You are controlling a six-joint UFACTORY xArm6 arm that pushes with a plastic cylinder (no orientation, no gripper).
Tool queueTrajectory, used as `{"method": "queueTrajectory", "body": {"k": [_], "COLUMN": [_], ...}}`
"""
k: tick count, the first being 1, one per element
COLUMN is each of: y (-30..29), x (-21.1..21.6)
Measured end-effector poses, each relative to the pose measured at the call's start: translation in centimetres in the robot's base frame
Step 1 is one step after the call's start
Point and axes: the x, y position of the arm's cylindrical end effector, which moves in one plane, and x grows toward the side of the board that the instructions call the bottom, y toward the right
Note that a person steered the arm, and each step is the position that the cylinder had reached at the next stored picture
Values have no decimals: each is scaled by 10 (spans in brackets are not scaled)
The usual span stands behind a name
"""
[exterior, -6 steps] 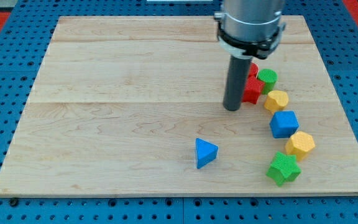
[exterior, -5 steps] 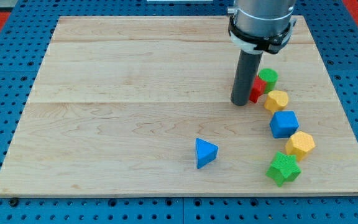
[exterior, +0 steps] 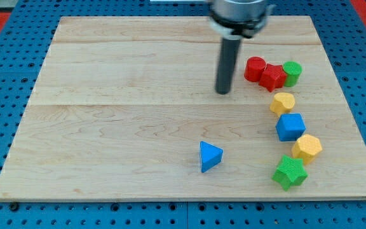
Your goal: Move your arm bottom right to the blue triangle
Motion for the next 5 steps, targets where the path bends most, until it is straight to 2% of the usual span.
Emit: {"method": "queueTrajectory", "body": {"k": [1,2,3,4,5], "y": [-62,-104,-99,-90,-59], "x": [29,95,187,207,207]}}
